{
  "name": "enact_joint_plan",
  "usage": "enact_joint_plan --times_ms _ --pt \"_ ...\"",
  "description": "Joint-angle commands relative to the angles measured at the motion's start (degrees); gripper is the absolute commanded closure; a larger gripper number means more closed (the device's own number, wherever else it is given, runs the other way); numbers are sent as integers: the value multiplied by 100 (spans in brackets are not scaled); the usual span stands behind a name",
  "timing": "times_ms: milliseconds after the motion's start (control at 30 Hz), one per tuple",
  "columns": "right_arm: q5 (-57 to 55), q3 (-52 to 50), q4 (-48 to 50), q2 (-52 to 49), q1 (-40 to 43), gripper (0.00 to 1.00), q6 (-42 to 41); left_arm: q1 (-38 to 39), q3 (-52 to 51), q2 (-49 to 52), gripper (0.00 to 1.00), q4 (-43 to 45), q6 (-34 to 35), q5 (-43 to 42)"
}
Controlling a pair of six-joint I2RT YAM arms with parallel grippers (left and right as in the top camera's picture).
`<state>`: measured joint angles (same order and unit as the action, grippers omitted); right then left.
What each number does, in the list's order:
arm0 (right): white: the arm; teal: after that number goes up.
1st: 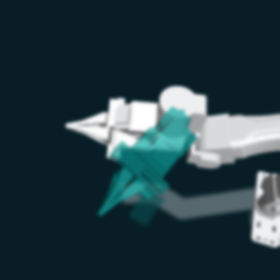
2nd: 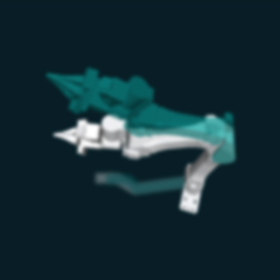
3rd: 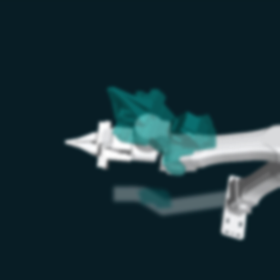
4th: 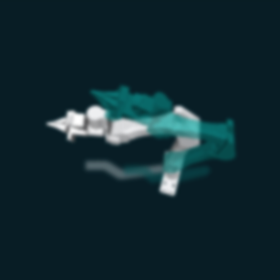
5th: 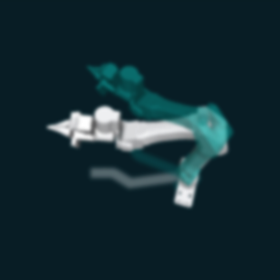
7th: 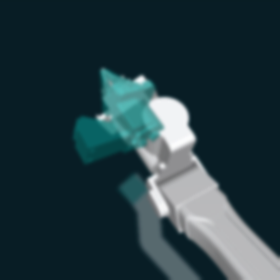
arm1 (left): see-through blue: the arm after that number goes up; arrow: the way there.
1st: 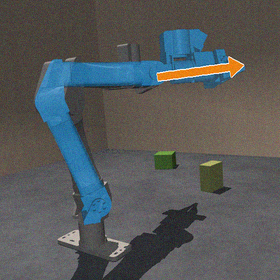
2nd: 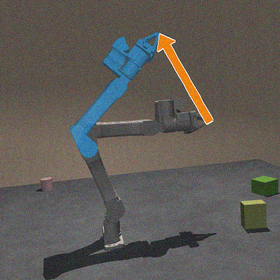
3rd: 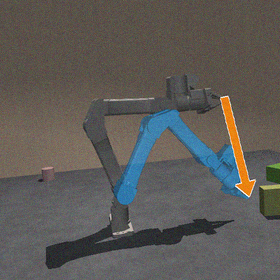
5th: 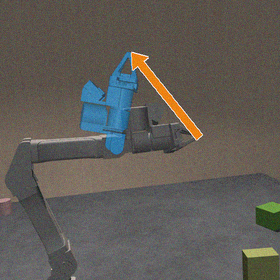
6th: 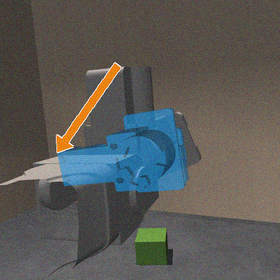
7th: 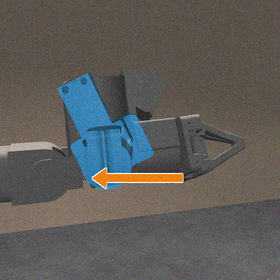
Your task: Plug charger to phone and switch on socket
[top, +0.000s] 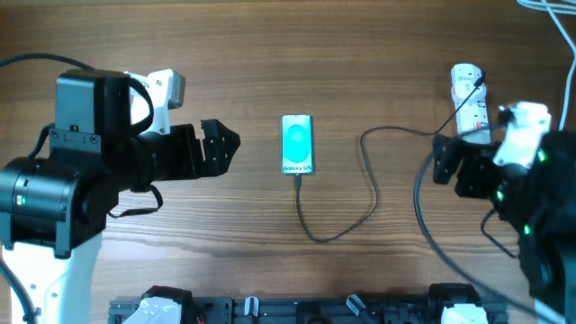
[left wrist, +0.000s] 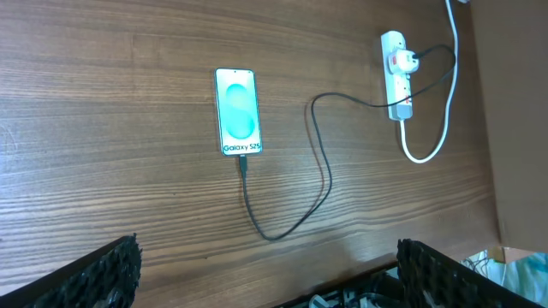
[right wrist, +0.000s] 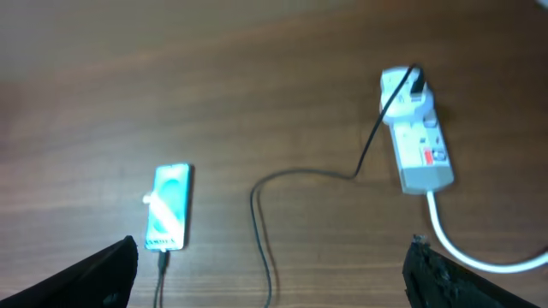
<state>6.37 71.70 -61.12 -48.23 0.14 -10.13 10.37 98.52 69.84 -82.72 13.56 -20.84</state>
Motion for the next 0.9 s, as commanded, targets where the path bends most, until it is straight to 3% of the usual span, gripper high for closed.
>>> enact_joint_plan --times_ms 0,200,433,600,867 --pt "-33 -22 44 295 -31 0 122 -22 7 2 0 11 -116 15" --pt "39 -315 199 413 -31 0 155 -22 7 2 0 11 -116 13" --pt "809 -2271 2133 1550 -31 0 157 -22 7 2 0 11 -116 15" --pt "817 -3228 2806 2564 -28 0 162 -22 7 2 0 13 -116 13" --pt "920 -4232 3668 3357 -157 0 247 -22 7 2 0 13 -116 13"
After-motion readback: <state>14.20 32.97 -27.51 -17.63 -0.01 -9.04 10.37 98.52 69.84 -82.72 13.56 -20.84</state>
